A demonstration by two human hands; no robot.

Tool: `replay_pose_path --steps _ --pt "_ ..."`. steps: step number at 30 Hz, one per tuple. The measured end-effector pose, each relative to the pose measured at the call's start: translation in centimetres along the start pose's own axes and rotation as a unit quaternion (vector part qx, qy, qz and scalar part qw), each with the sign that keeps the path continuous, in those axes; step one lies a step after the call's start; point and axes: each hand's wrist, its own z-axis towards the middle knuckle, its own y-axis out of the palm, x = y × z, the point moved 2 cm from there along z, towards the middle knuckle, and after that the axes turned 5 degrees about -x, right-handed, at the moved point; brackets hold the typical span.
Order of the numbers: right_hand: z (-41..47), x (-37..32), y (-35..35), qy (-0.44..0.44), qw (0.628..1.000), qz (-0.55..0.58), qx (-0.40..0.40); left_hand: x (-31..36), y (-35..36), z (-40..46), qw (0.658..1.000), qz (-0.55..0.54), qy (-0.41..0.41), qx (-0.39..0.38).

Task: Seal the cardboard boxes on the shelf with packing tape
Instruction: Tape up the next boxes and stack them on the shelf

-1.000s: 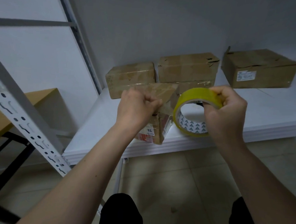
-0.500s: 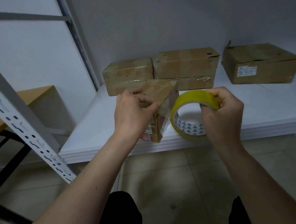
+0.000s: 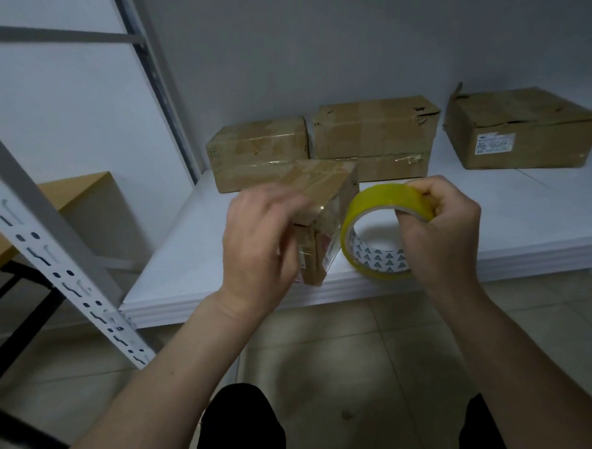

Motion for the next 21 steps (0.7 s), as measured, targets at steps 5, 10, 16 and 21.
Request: replay_pose_path --steps 5,10,16,21 --pt "0.1 0.0 0.0 -0.014 1.000 -0.006 0.007 -0.4 1.3 -1.0 0.984 0.035 0.048 -0.166" --pt "0.2 0.1 0.2 -0.004 1.000 -0.008 0.002 -0.6 1.7 -0.4 0.971 0.081 -0.021 -0.222" --pt "0.0 0.2 0.4 0.004 1.000 -0.003 0.002 -0.4 1.6 -0.9 0.954 0.090 -0.087 -0.271" --pt "-0.5 0.2 0.4 0.011 1.000 0.000 0.002 -1.3 0.4 -0.1 0.952 0.062 -0.075 -0.289"
